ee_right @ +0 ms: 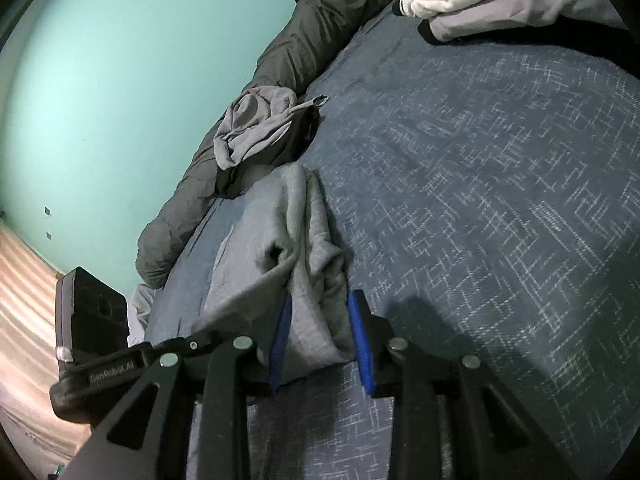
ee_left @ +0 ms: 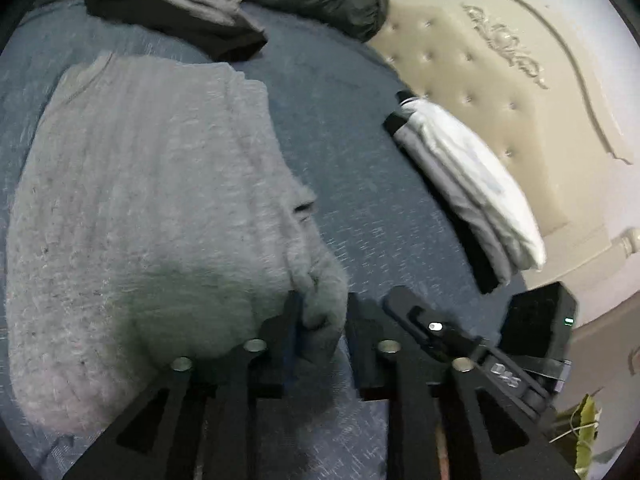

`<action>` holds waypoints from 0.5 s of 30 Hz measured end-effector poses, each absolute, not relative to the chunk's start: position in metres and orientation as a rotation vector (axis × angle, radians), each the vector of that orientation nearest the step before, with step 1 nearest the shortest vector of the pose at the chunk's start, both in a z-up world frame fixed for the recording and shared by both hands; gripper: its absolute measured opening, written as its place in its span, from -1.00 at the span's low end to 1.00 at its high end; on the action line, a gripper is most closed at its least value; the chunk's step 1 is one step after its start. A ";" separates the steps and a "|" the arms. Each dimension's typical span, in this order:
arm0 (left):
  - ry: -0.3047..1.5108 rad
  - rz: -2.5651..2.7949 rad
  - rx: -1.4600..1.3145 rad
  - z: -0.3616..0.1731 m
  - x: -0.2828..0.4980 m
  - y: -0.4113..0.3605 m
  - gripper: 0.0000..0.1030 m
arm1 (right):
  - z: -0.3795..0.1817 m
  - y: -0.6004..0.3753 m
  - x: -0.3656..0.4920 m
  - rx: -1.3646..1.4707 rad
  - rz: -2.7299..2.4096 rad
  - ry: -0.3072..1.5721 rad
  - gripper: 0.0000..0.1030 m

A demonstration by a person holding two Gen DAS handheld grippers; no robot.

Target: Fold clothes

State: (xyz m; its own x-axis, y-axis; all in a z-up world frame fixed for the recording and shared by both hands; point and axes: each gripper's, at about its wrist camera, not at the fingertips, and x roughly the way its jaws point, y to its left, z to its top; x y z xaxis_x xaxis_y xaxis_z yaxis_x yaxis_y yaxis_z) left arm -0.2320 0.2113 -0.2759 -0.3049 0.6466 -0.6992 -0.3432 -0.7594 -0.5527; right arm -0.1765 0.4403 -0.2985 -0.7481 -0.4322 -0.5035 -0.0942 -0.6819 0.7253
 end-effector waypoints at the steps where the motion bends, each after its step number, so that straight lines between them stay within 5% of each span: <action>1: -0.404 2.108 -1.307 -0.268 -0.230 0.207 -0.17 | -0.298 0.440 -0.177 1.006 -2.513 -1.141 -0.43; 8: -0.419 2.260 -1.210 -0.232 -0.222 0.151 -0.03 | -0.294 0.433 -0.182 0.977 -2.476 -1.157 -0.38; 15: -0.407 2.384 -1.295 -0.258 -0.223 0.098 -0.03 | -0.285 0.418 -0.189 0.942 -2.417 -1.131 -0.36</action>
State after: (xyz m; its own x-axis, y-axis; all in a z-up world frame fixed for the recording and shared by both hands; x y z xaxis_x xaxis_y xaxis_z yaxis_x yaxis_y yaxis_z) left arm -0.2228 0.0980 -0.2583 -0.4938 0.4714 -0.7307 -0.2020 -0.8795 -0.4309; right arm -0.1895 0.4181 -0.2851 -0.7356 -0.5215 -0.4323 0.0023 -0.6401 0.7683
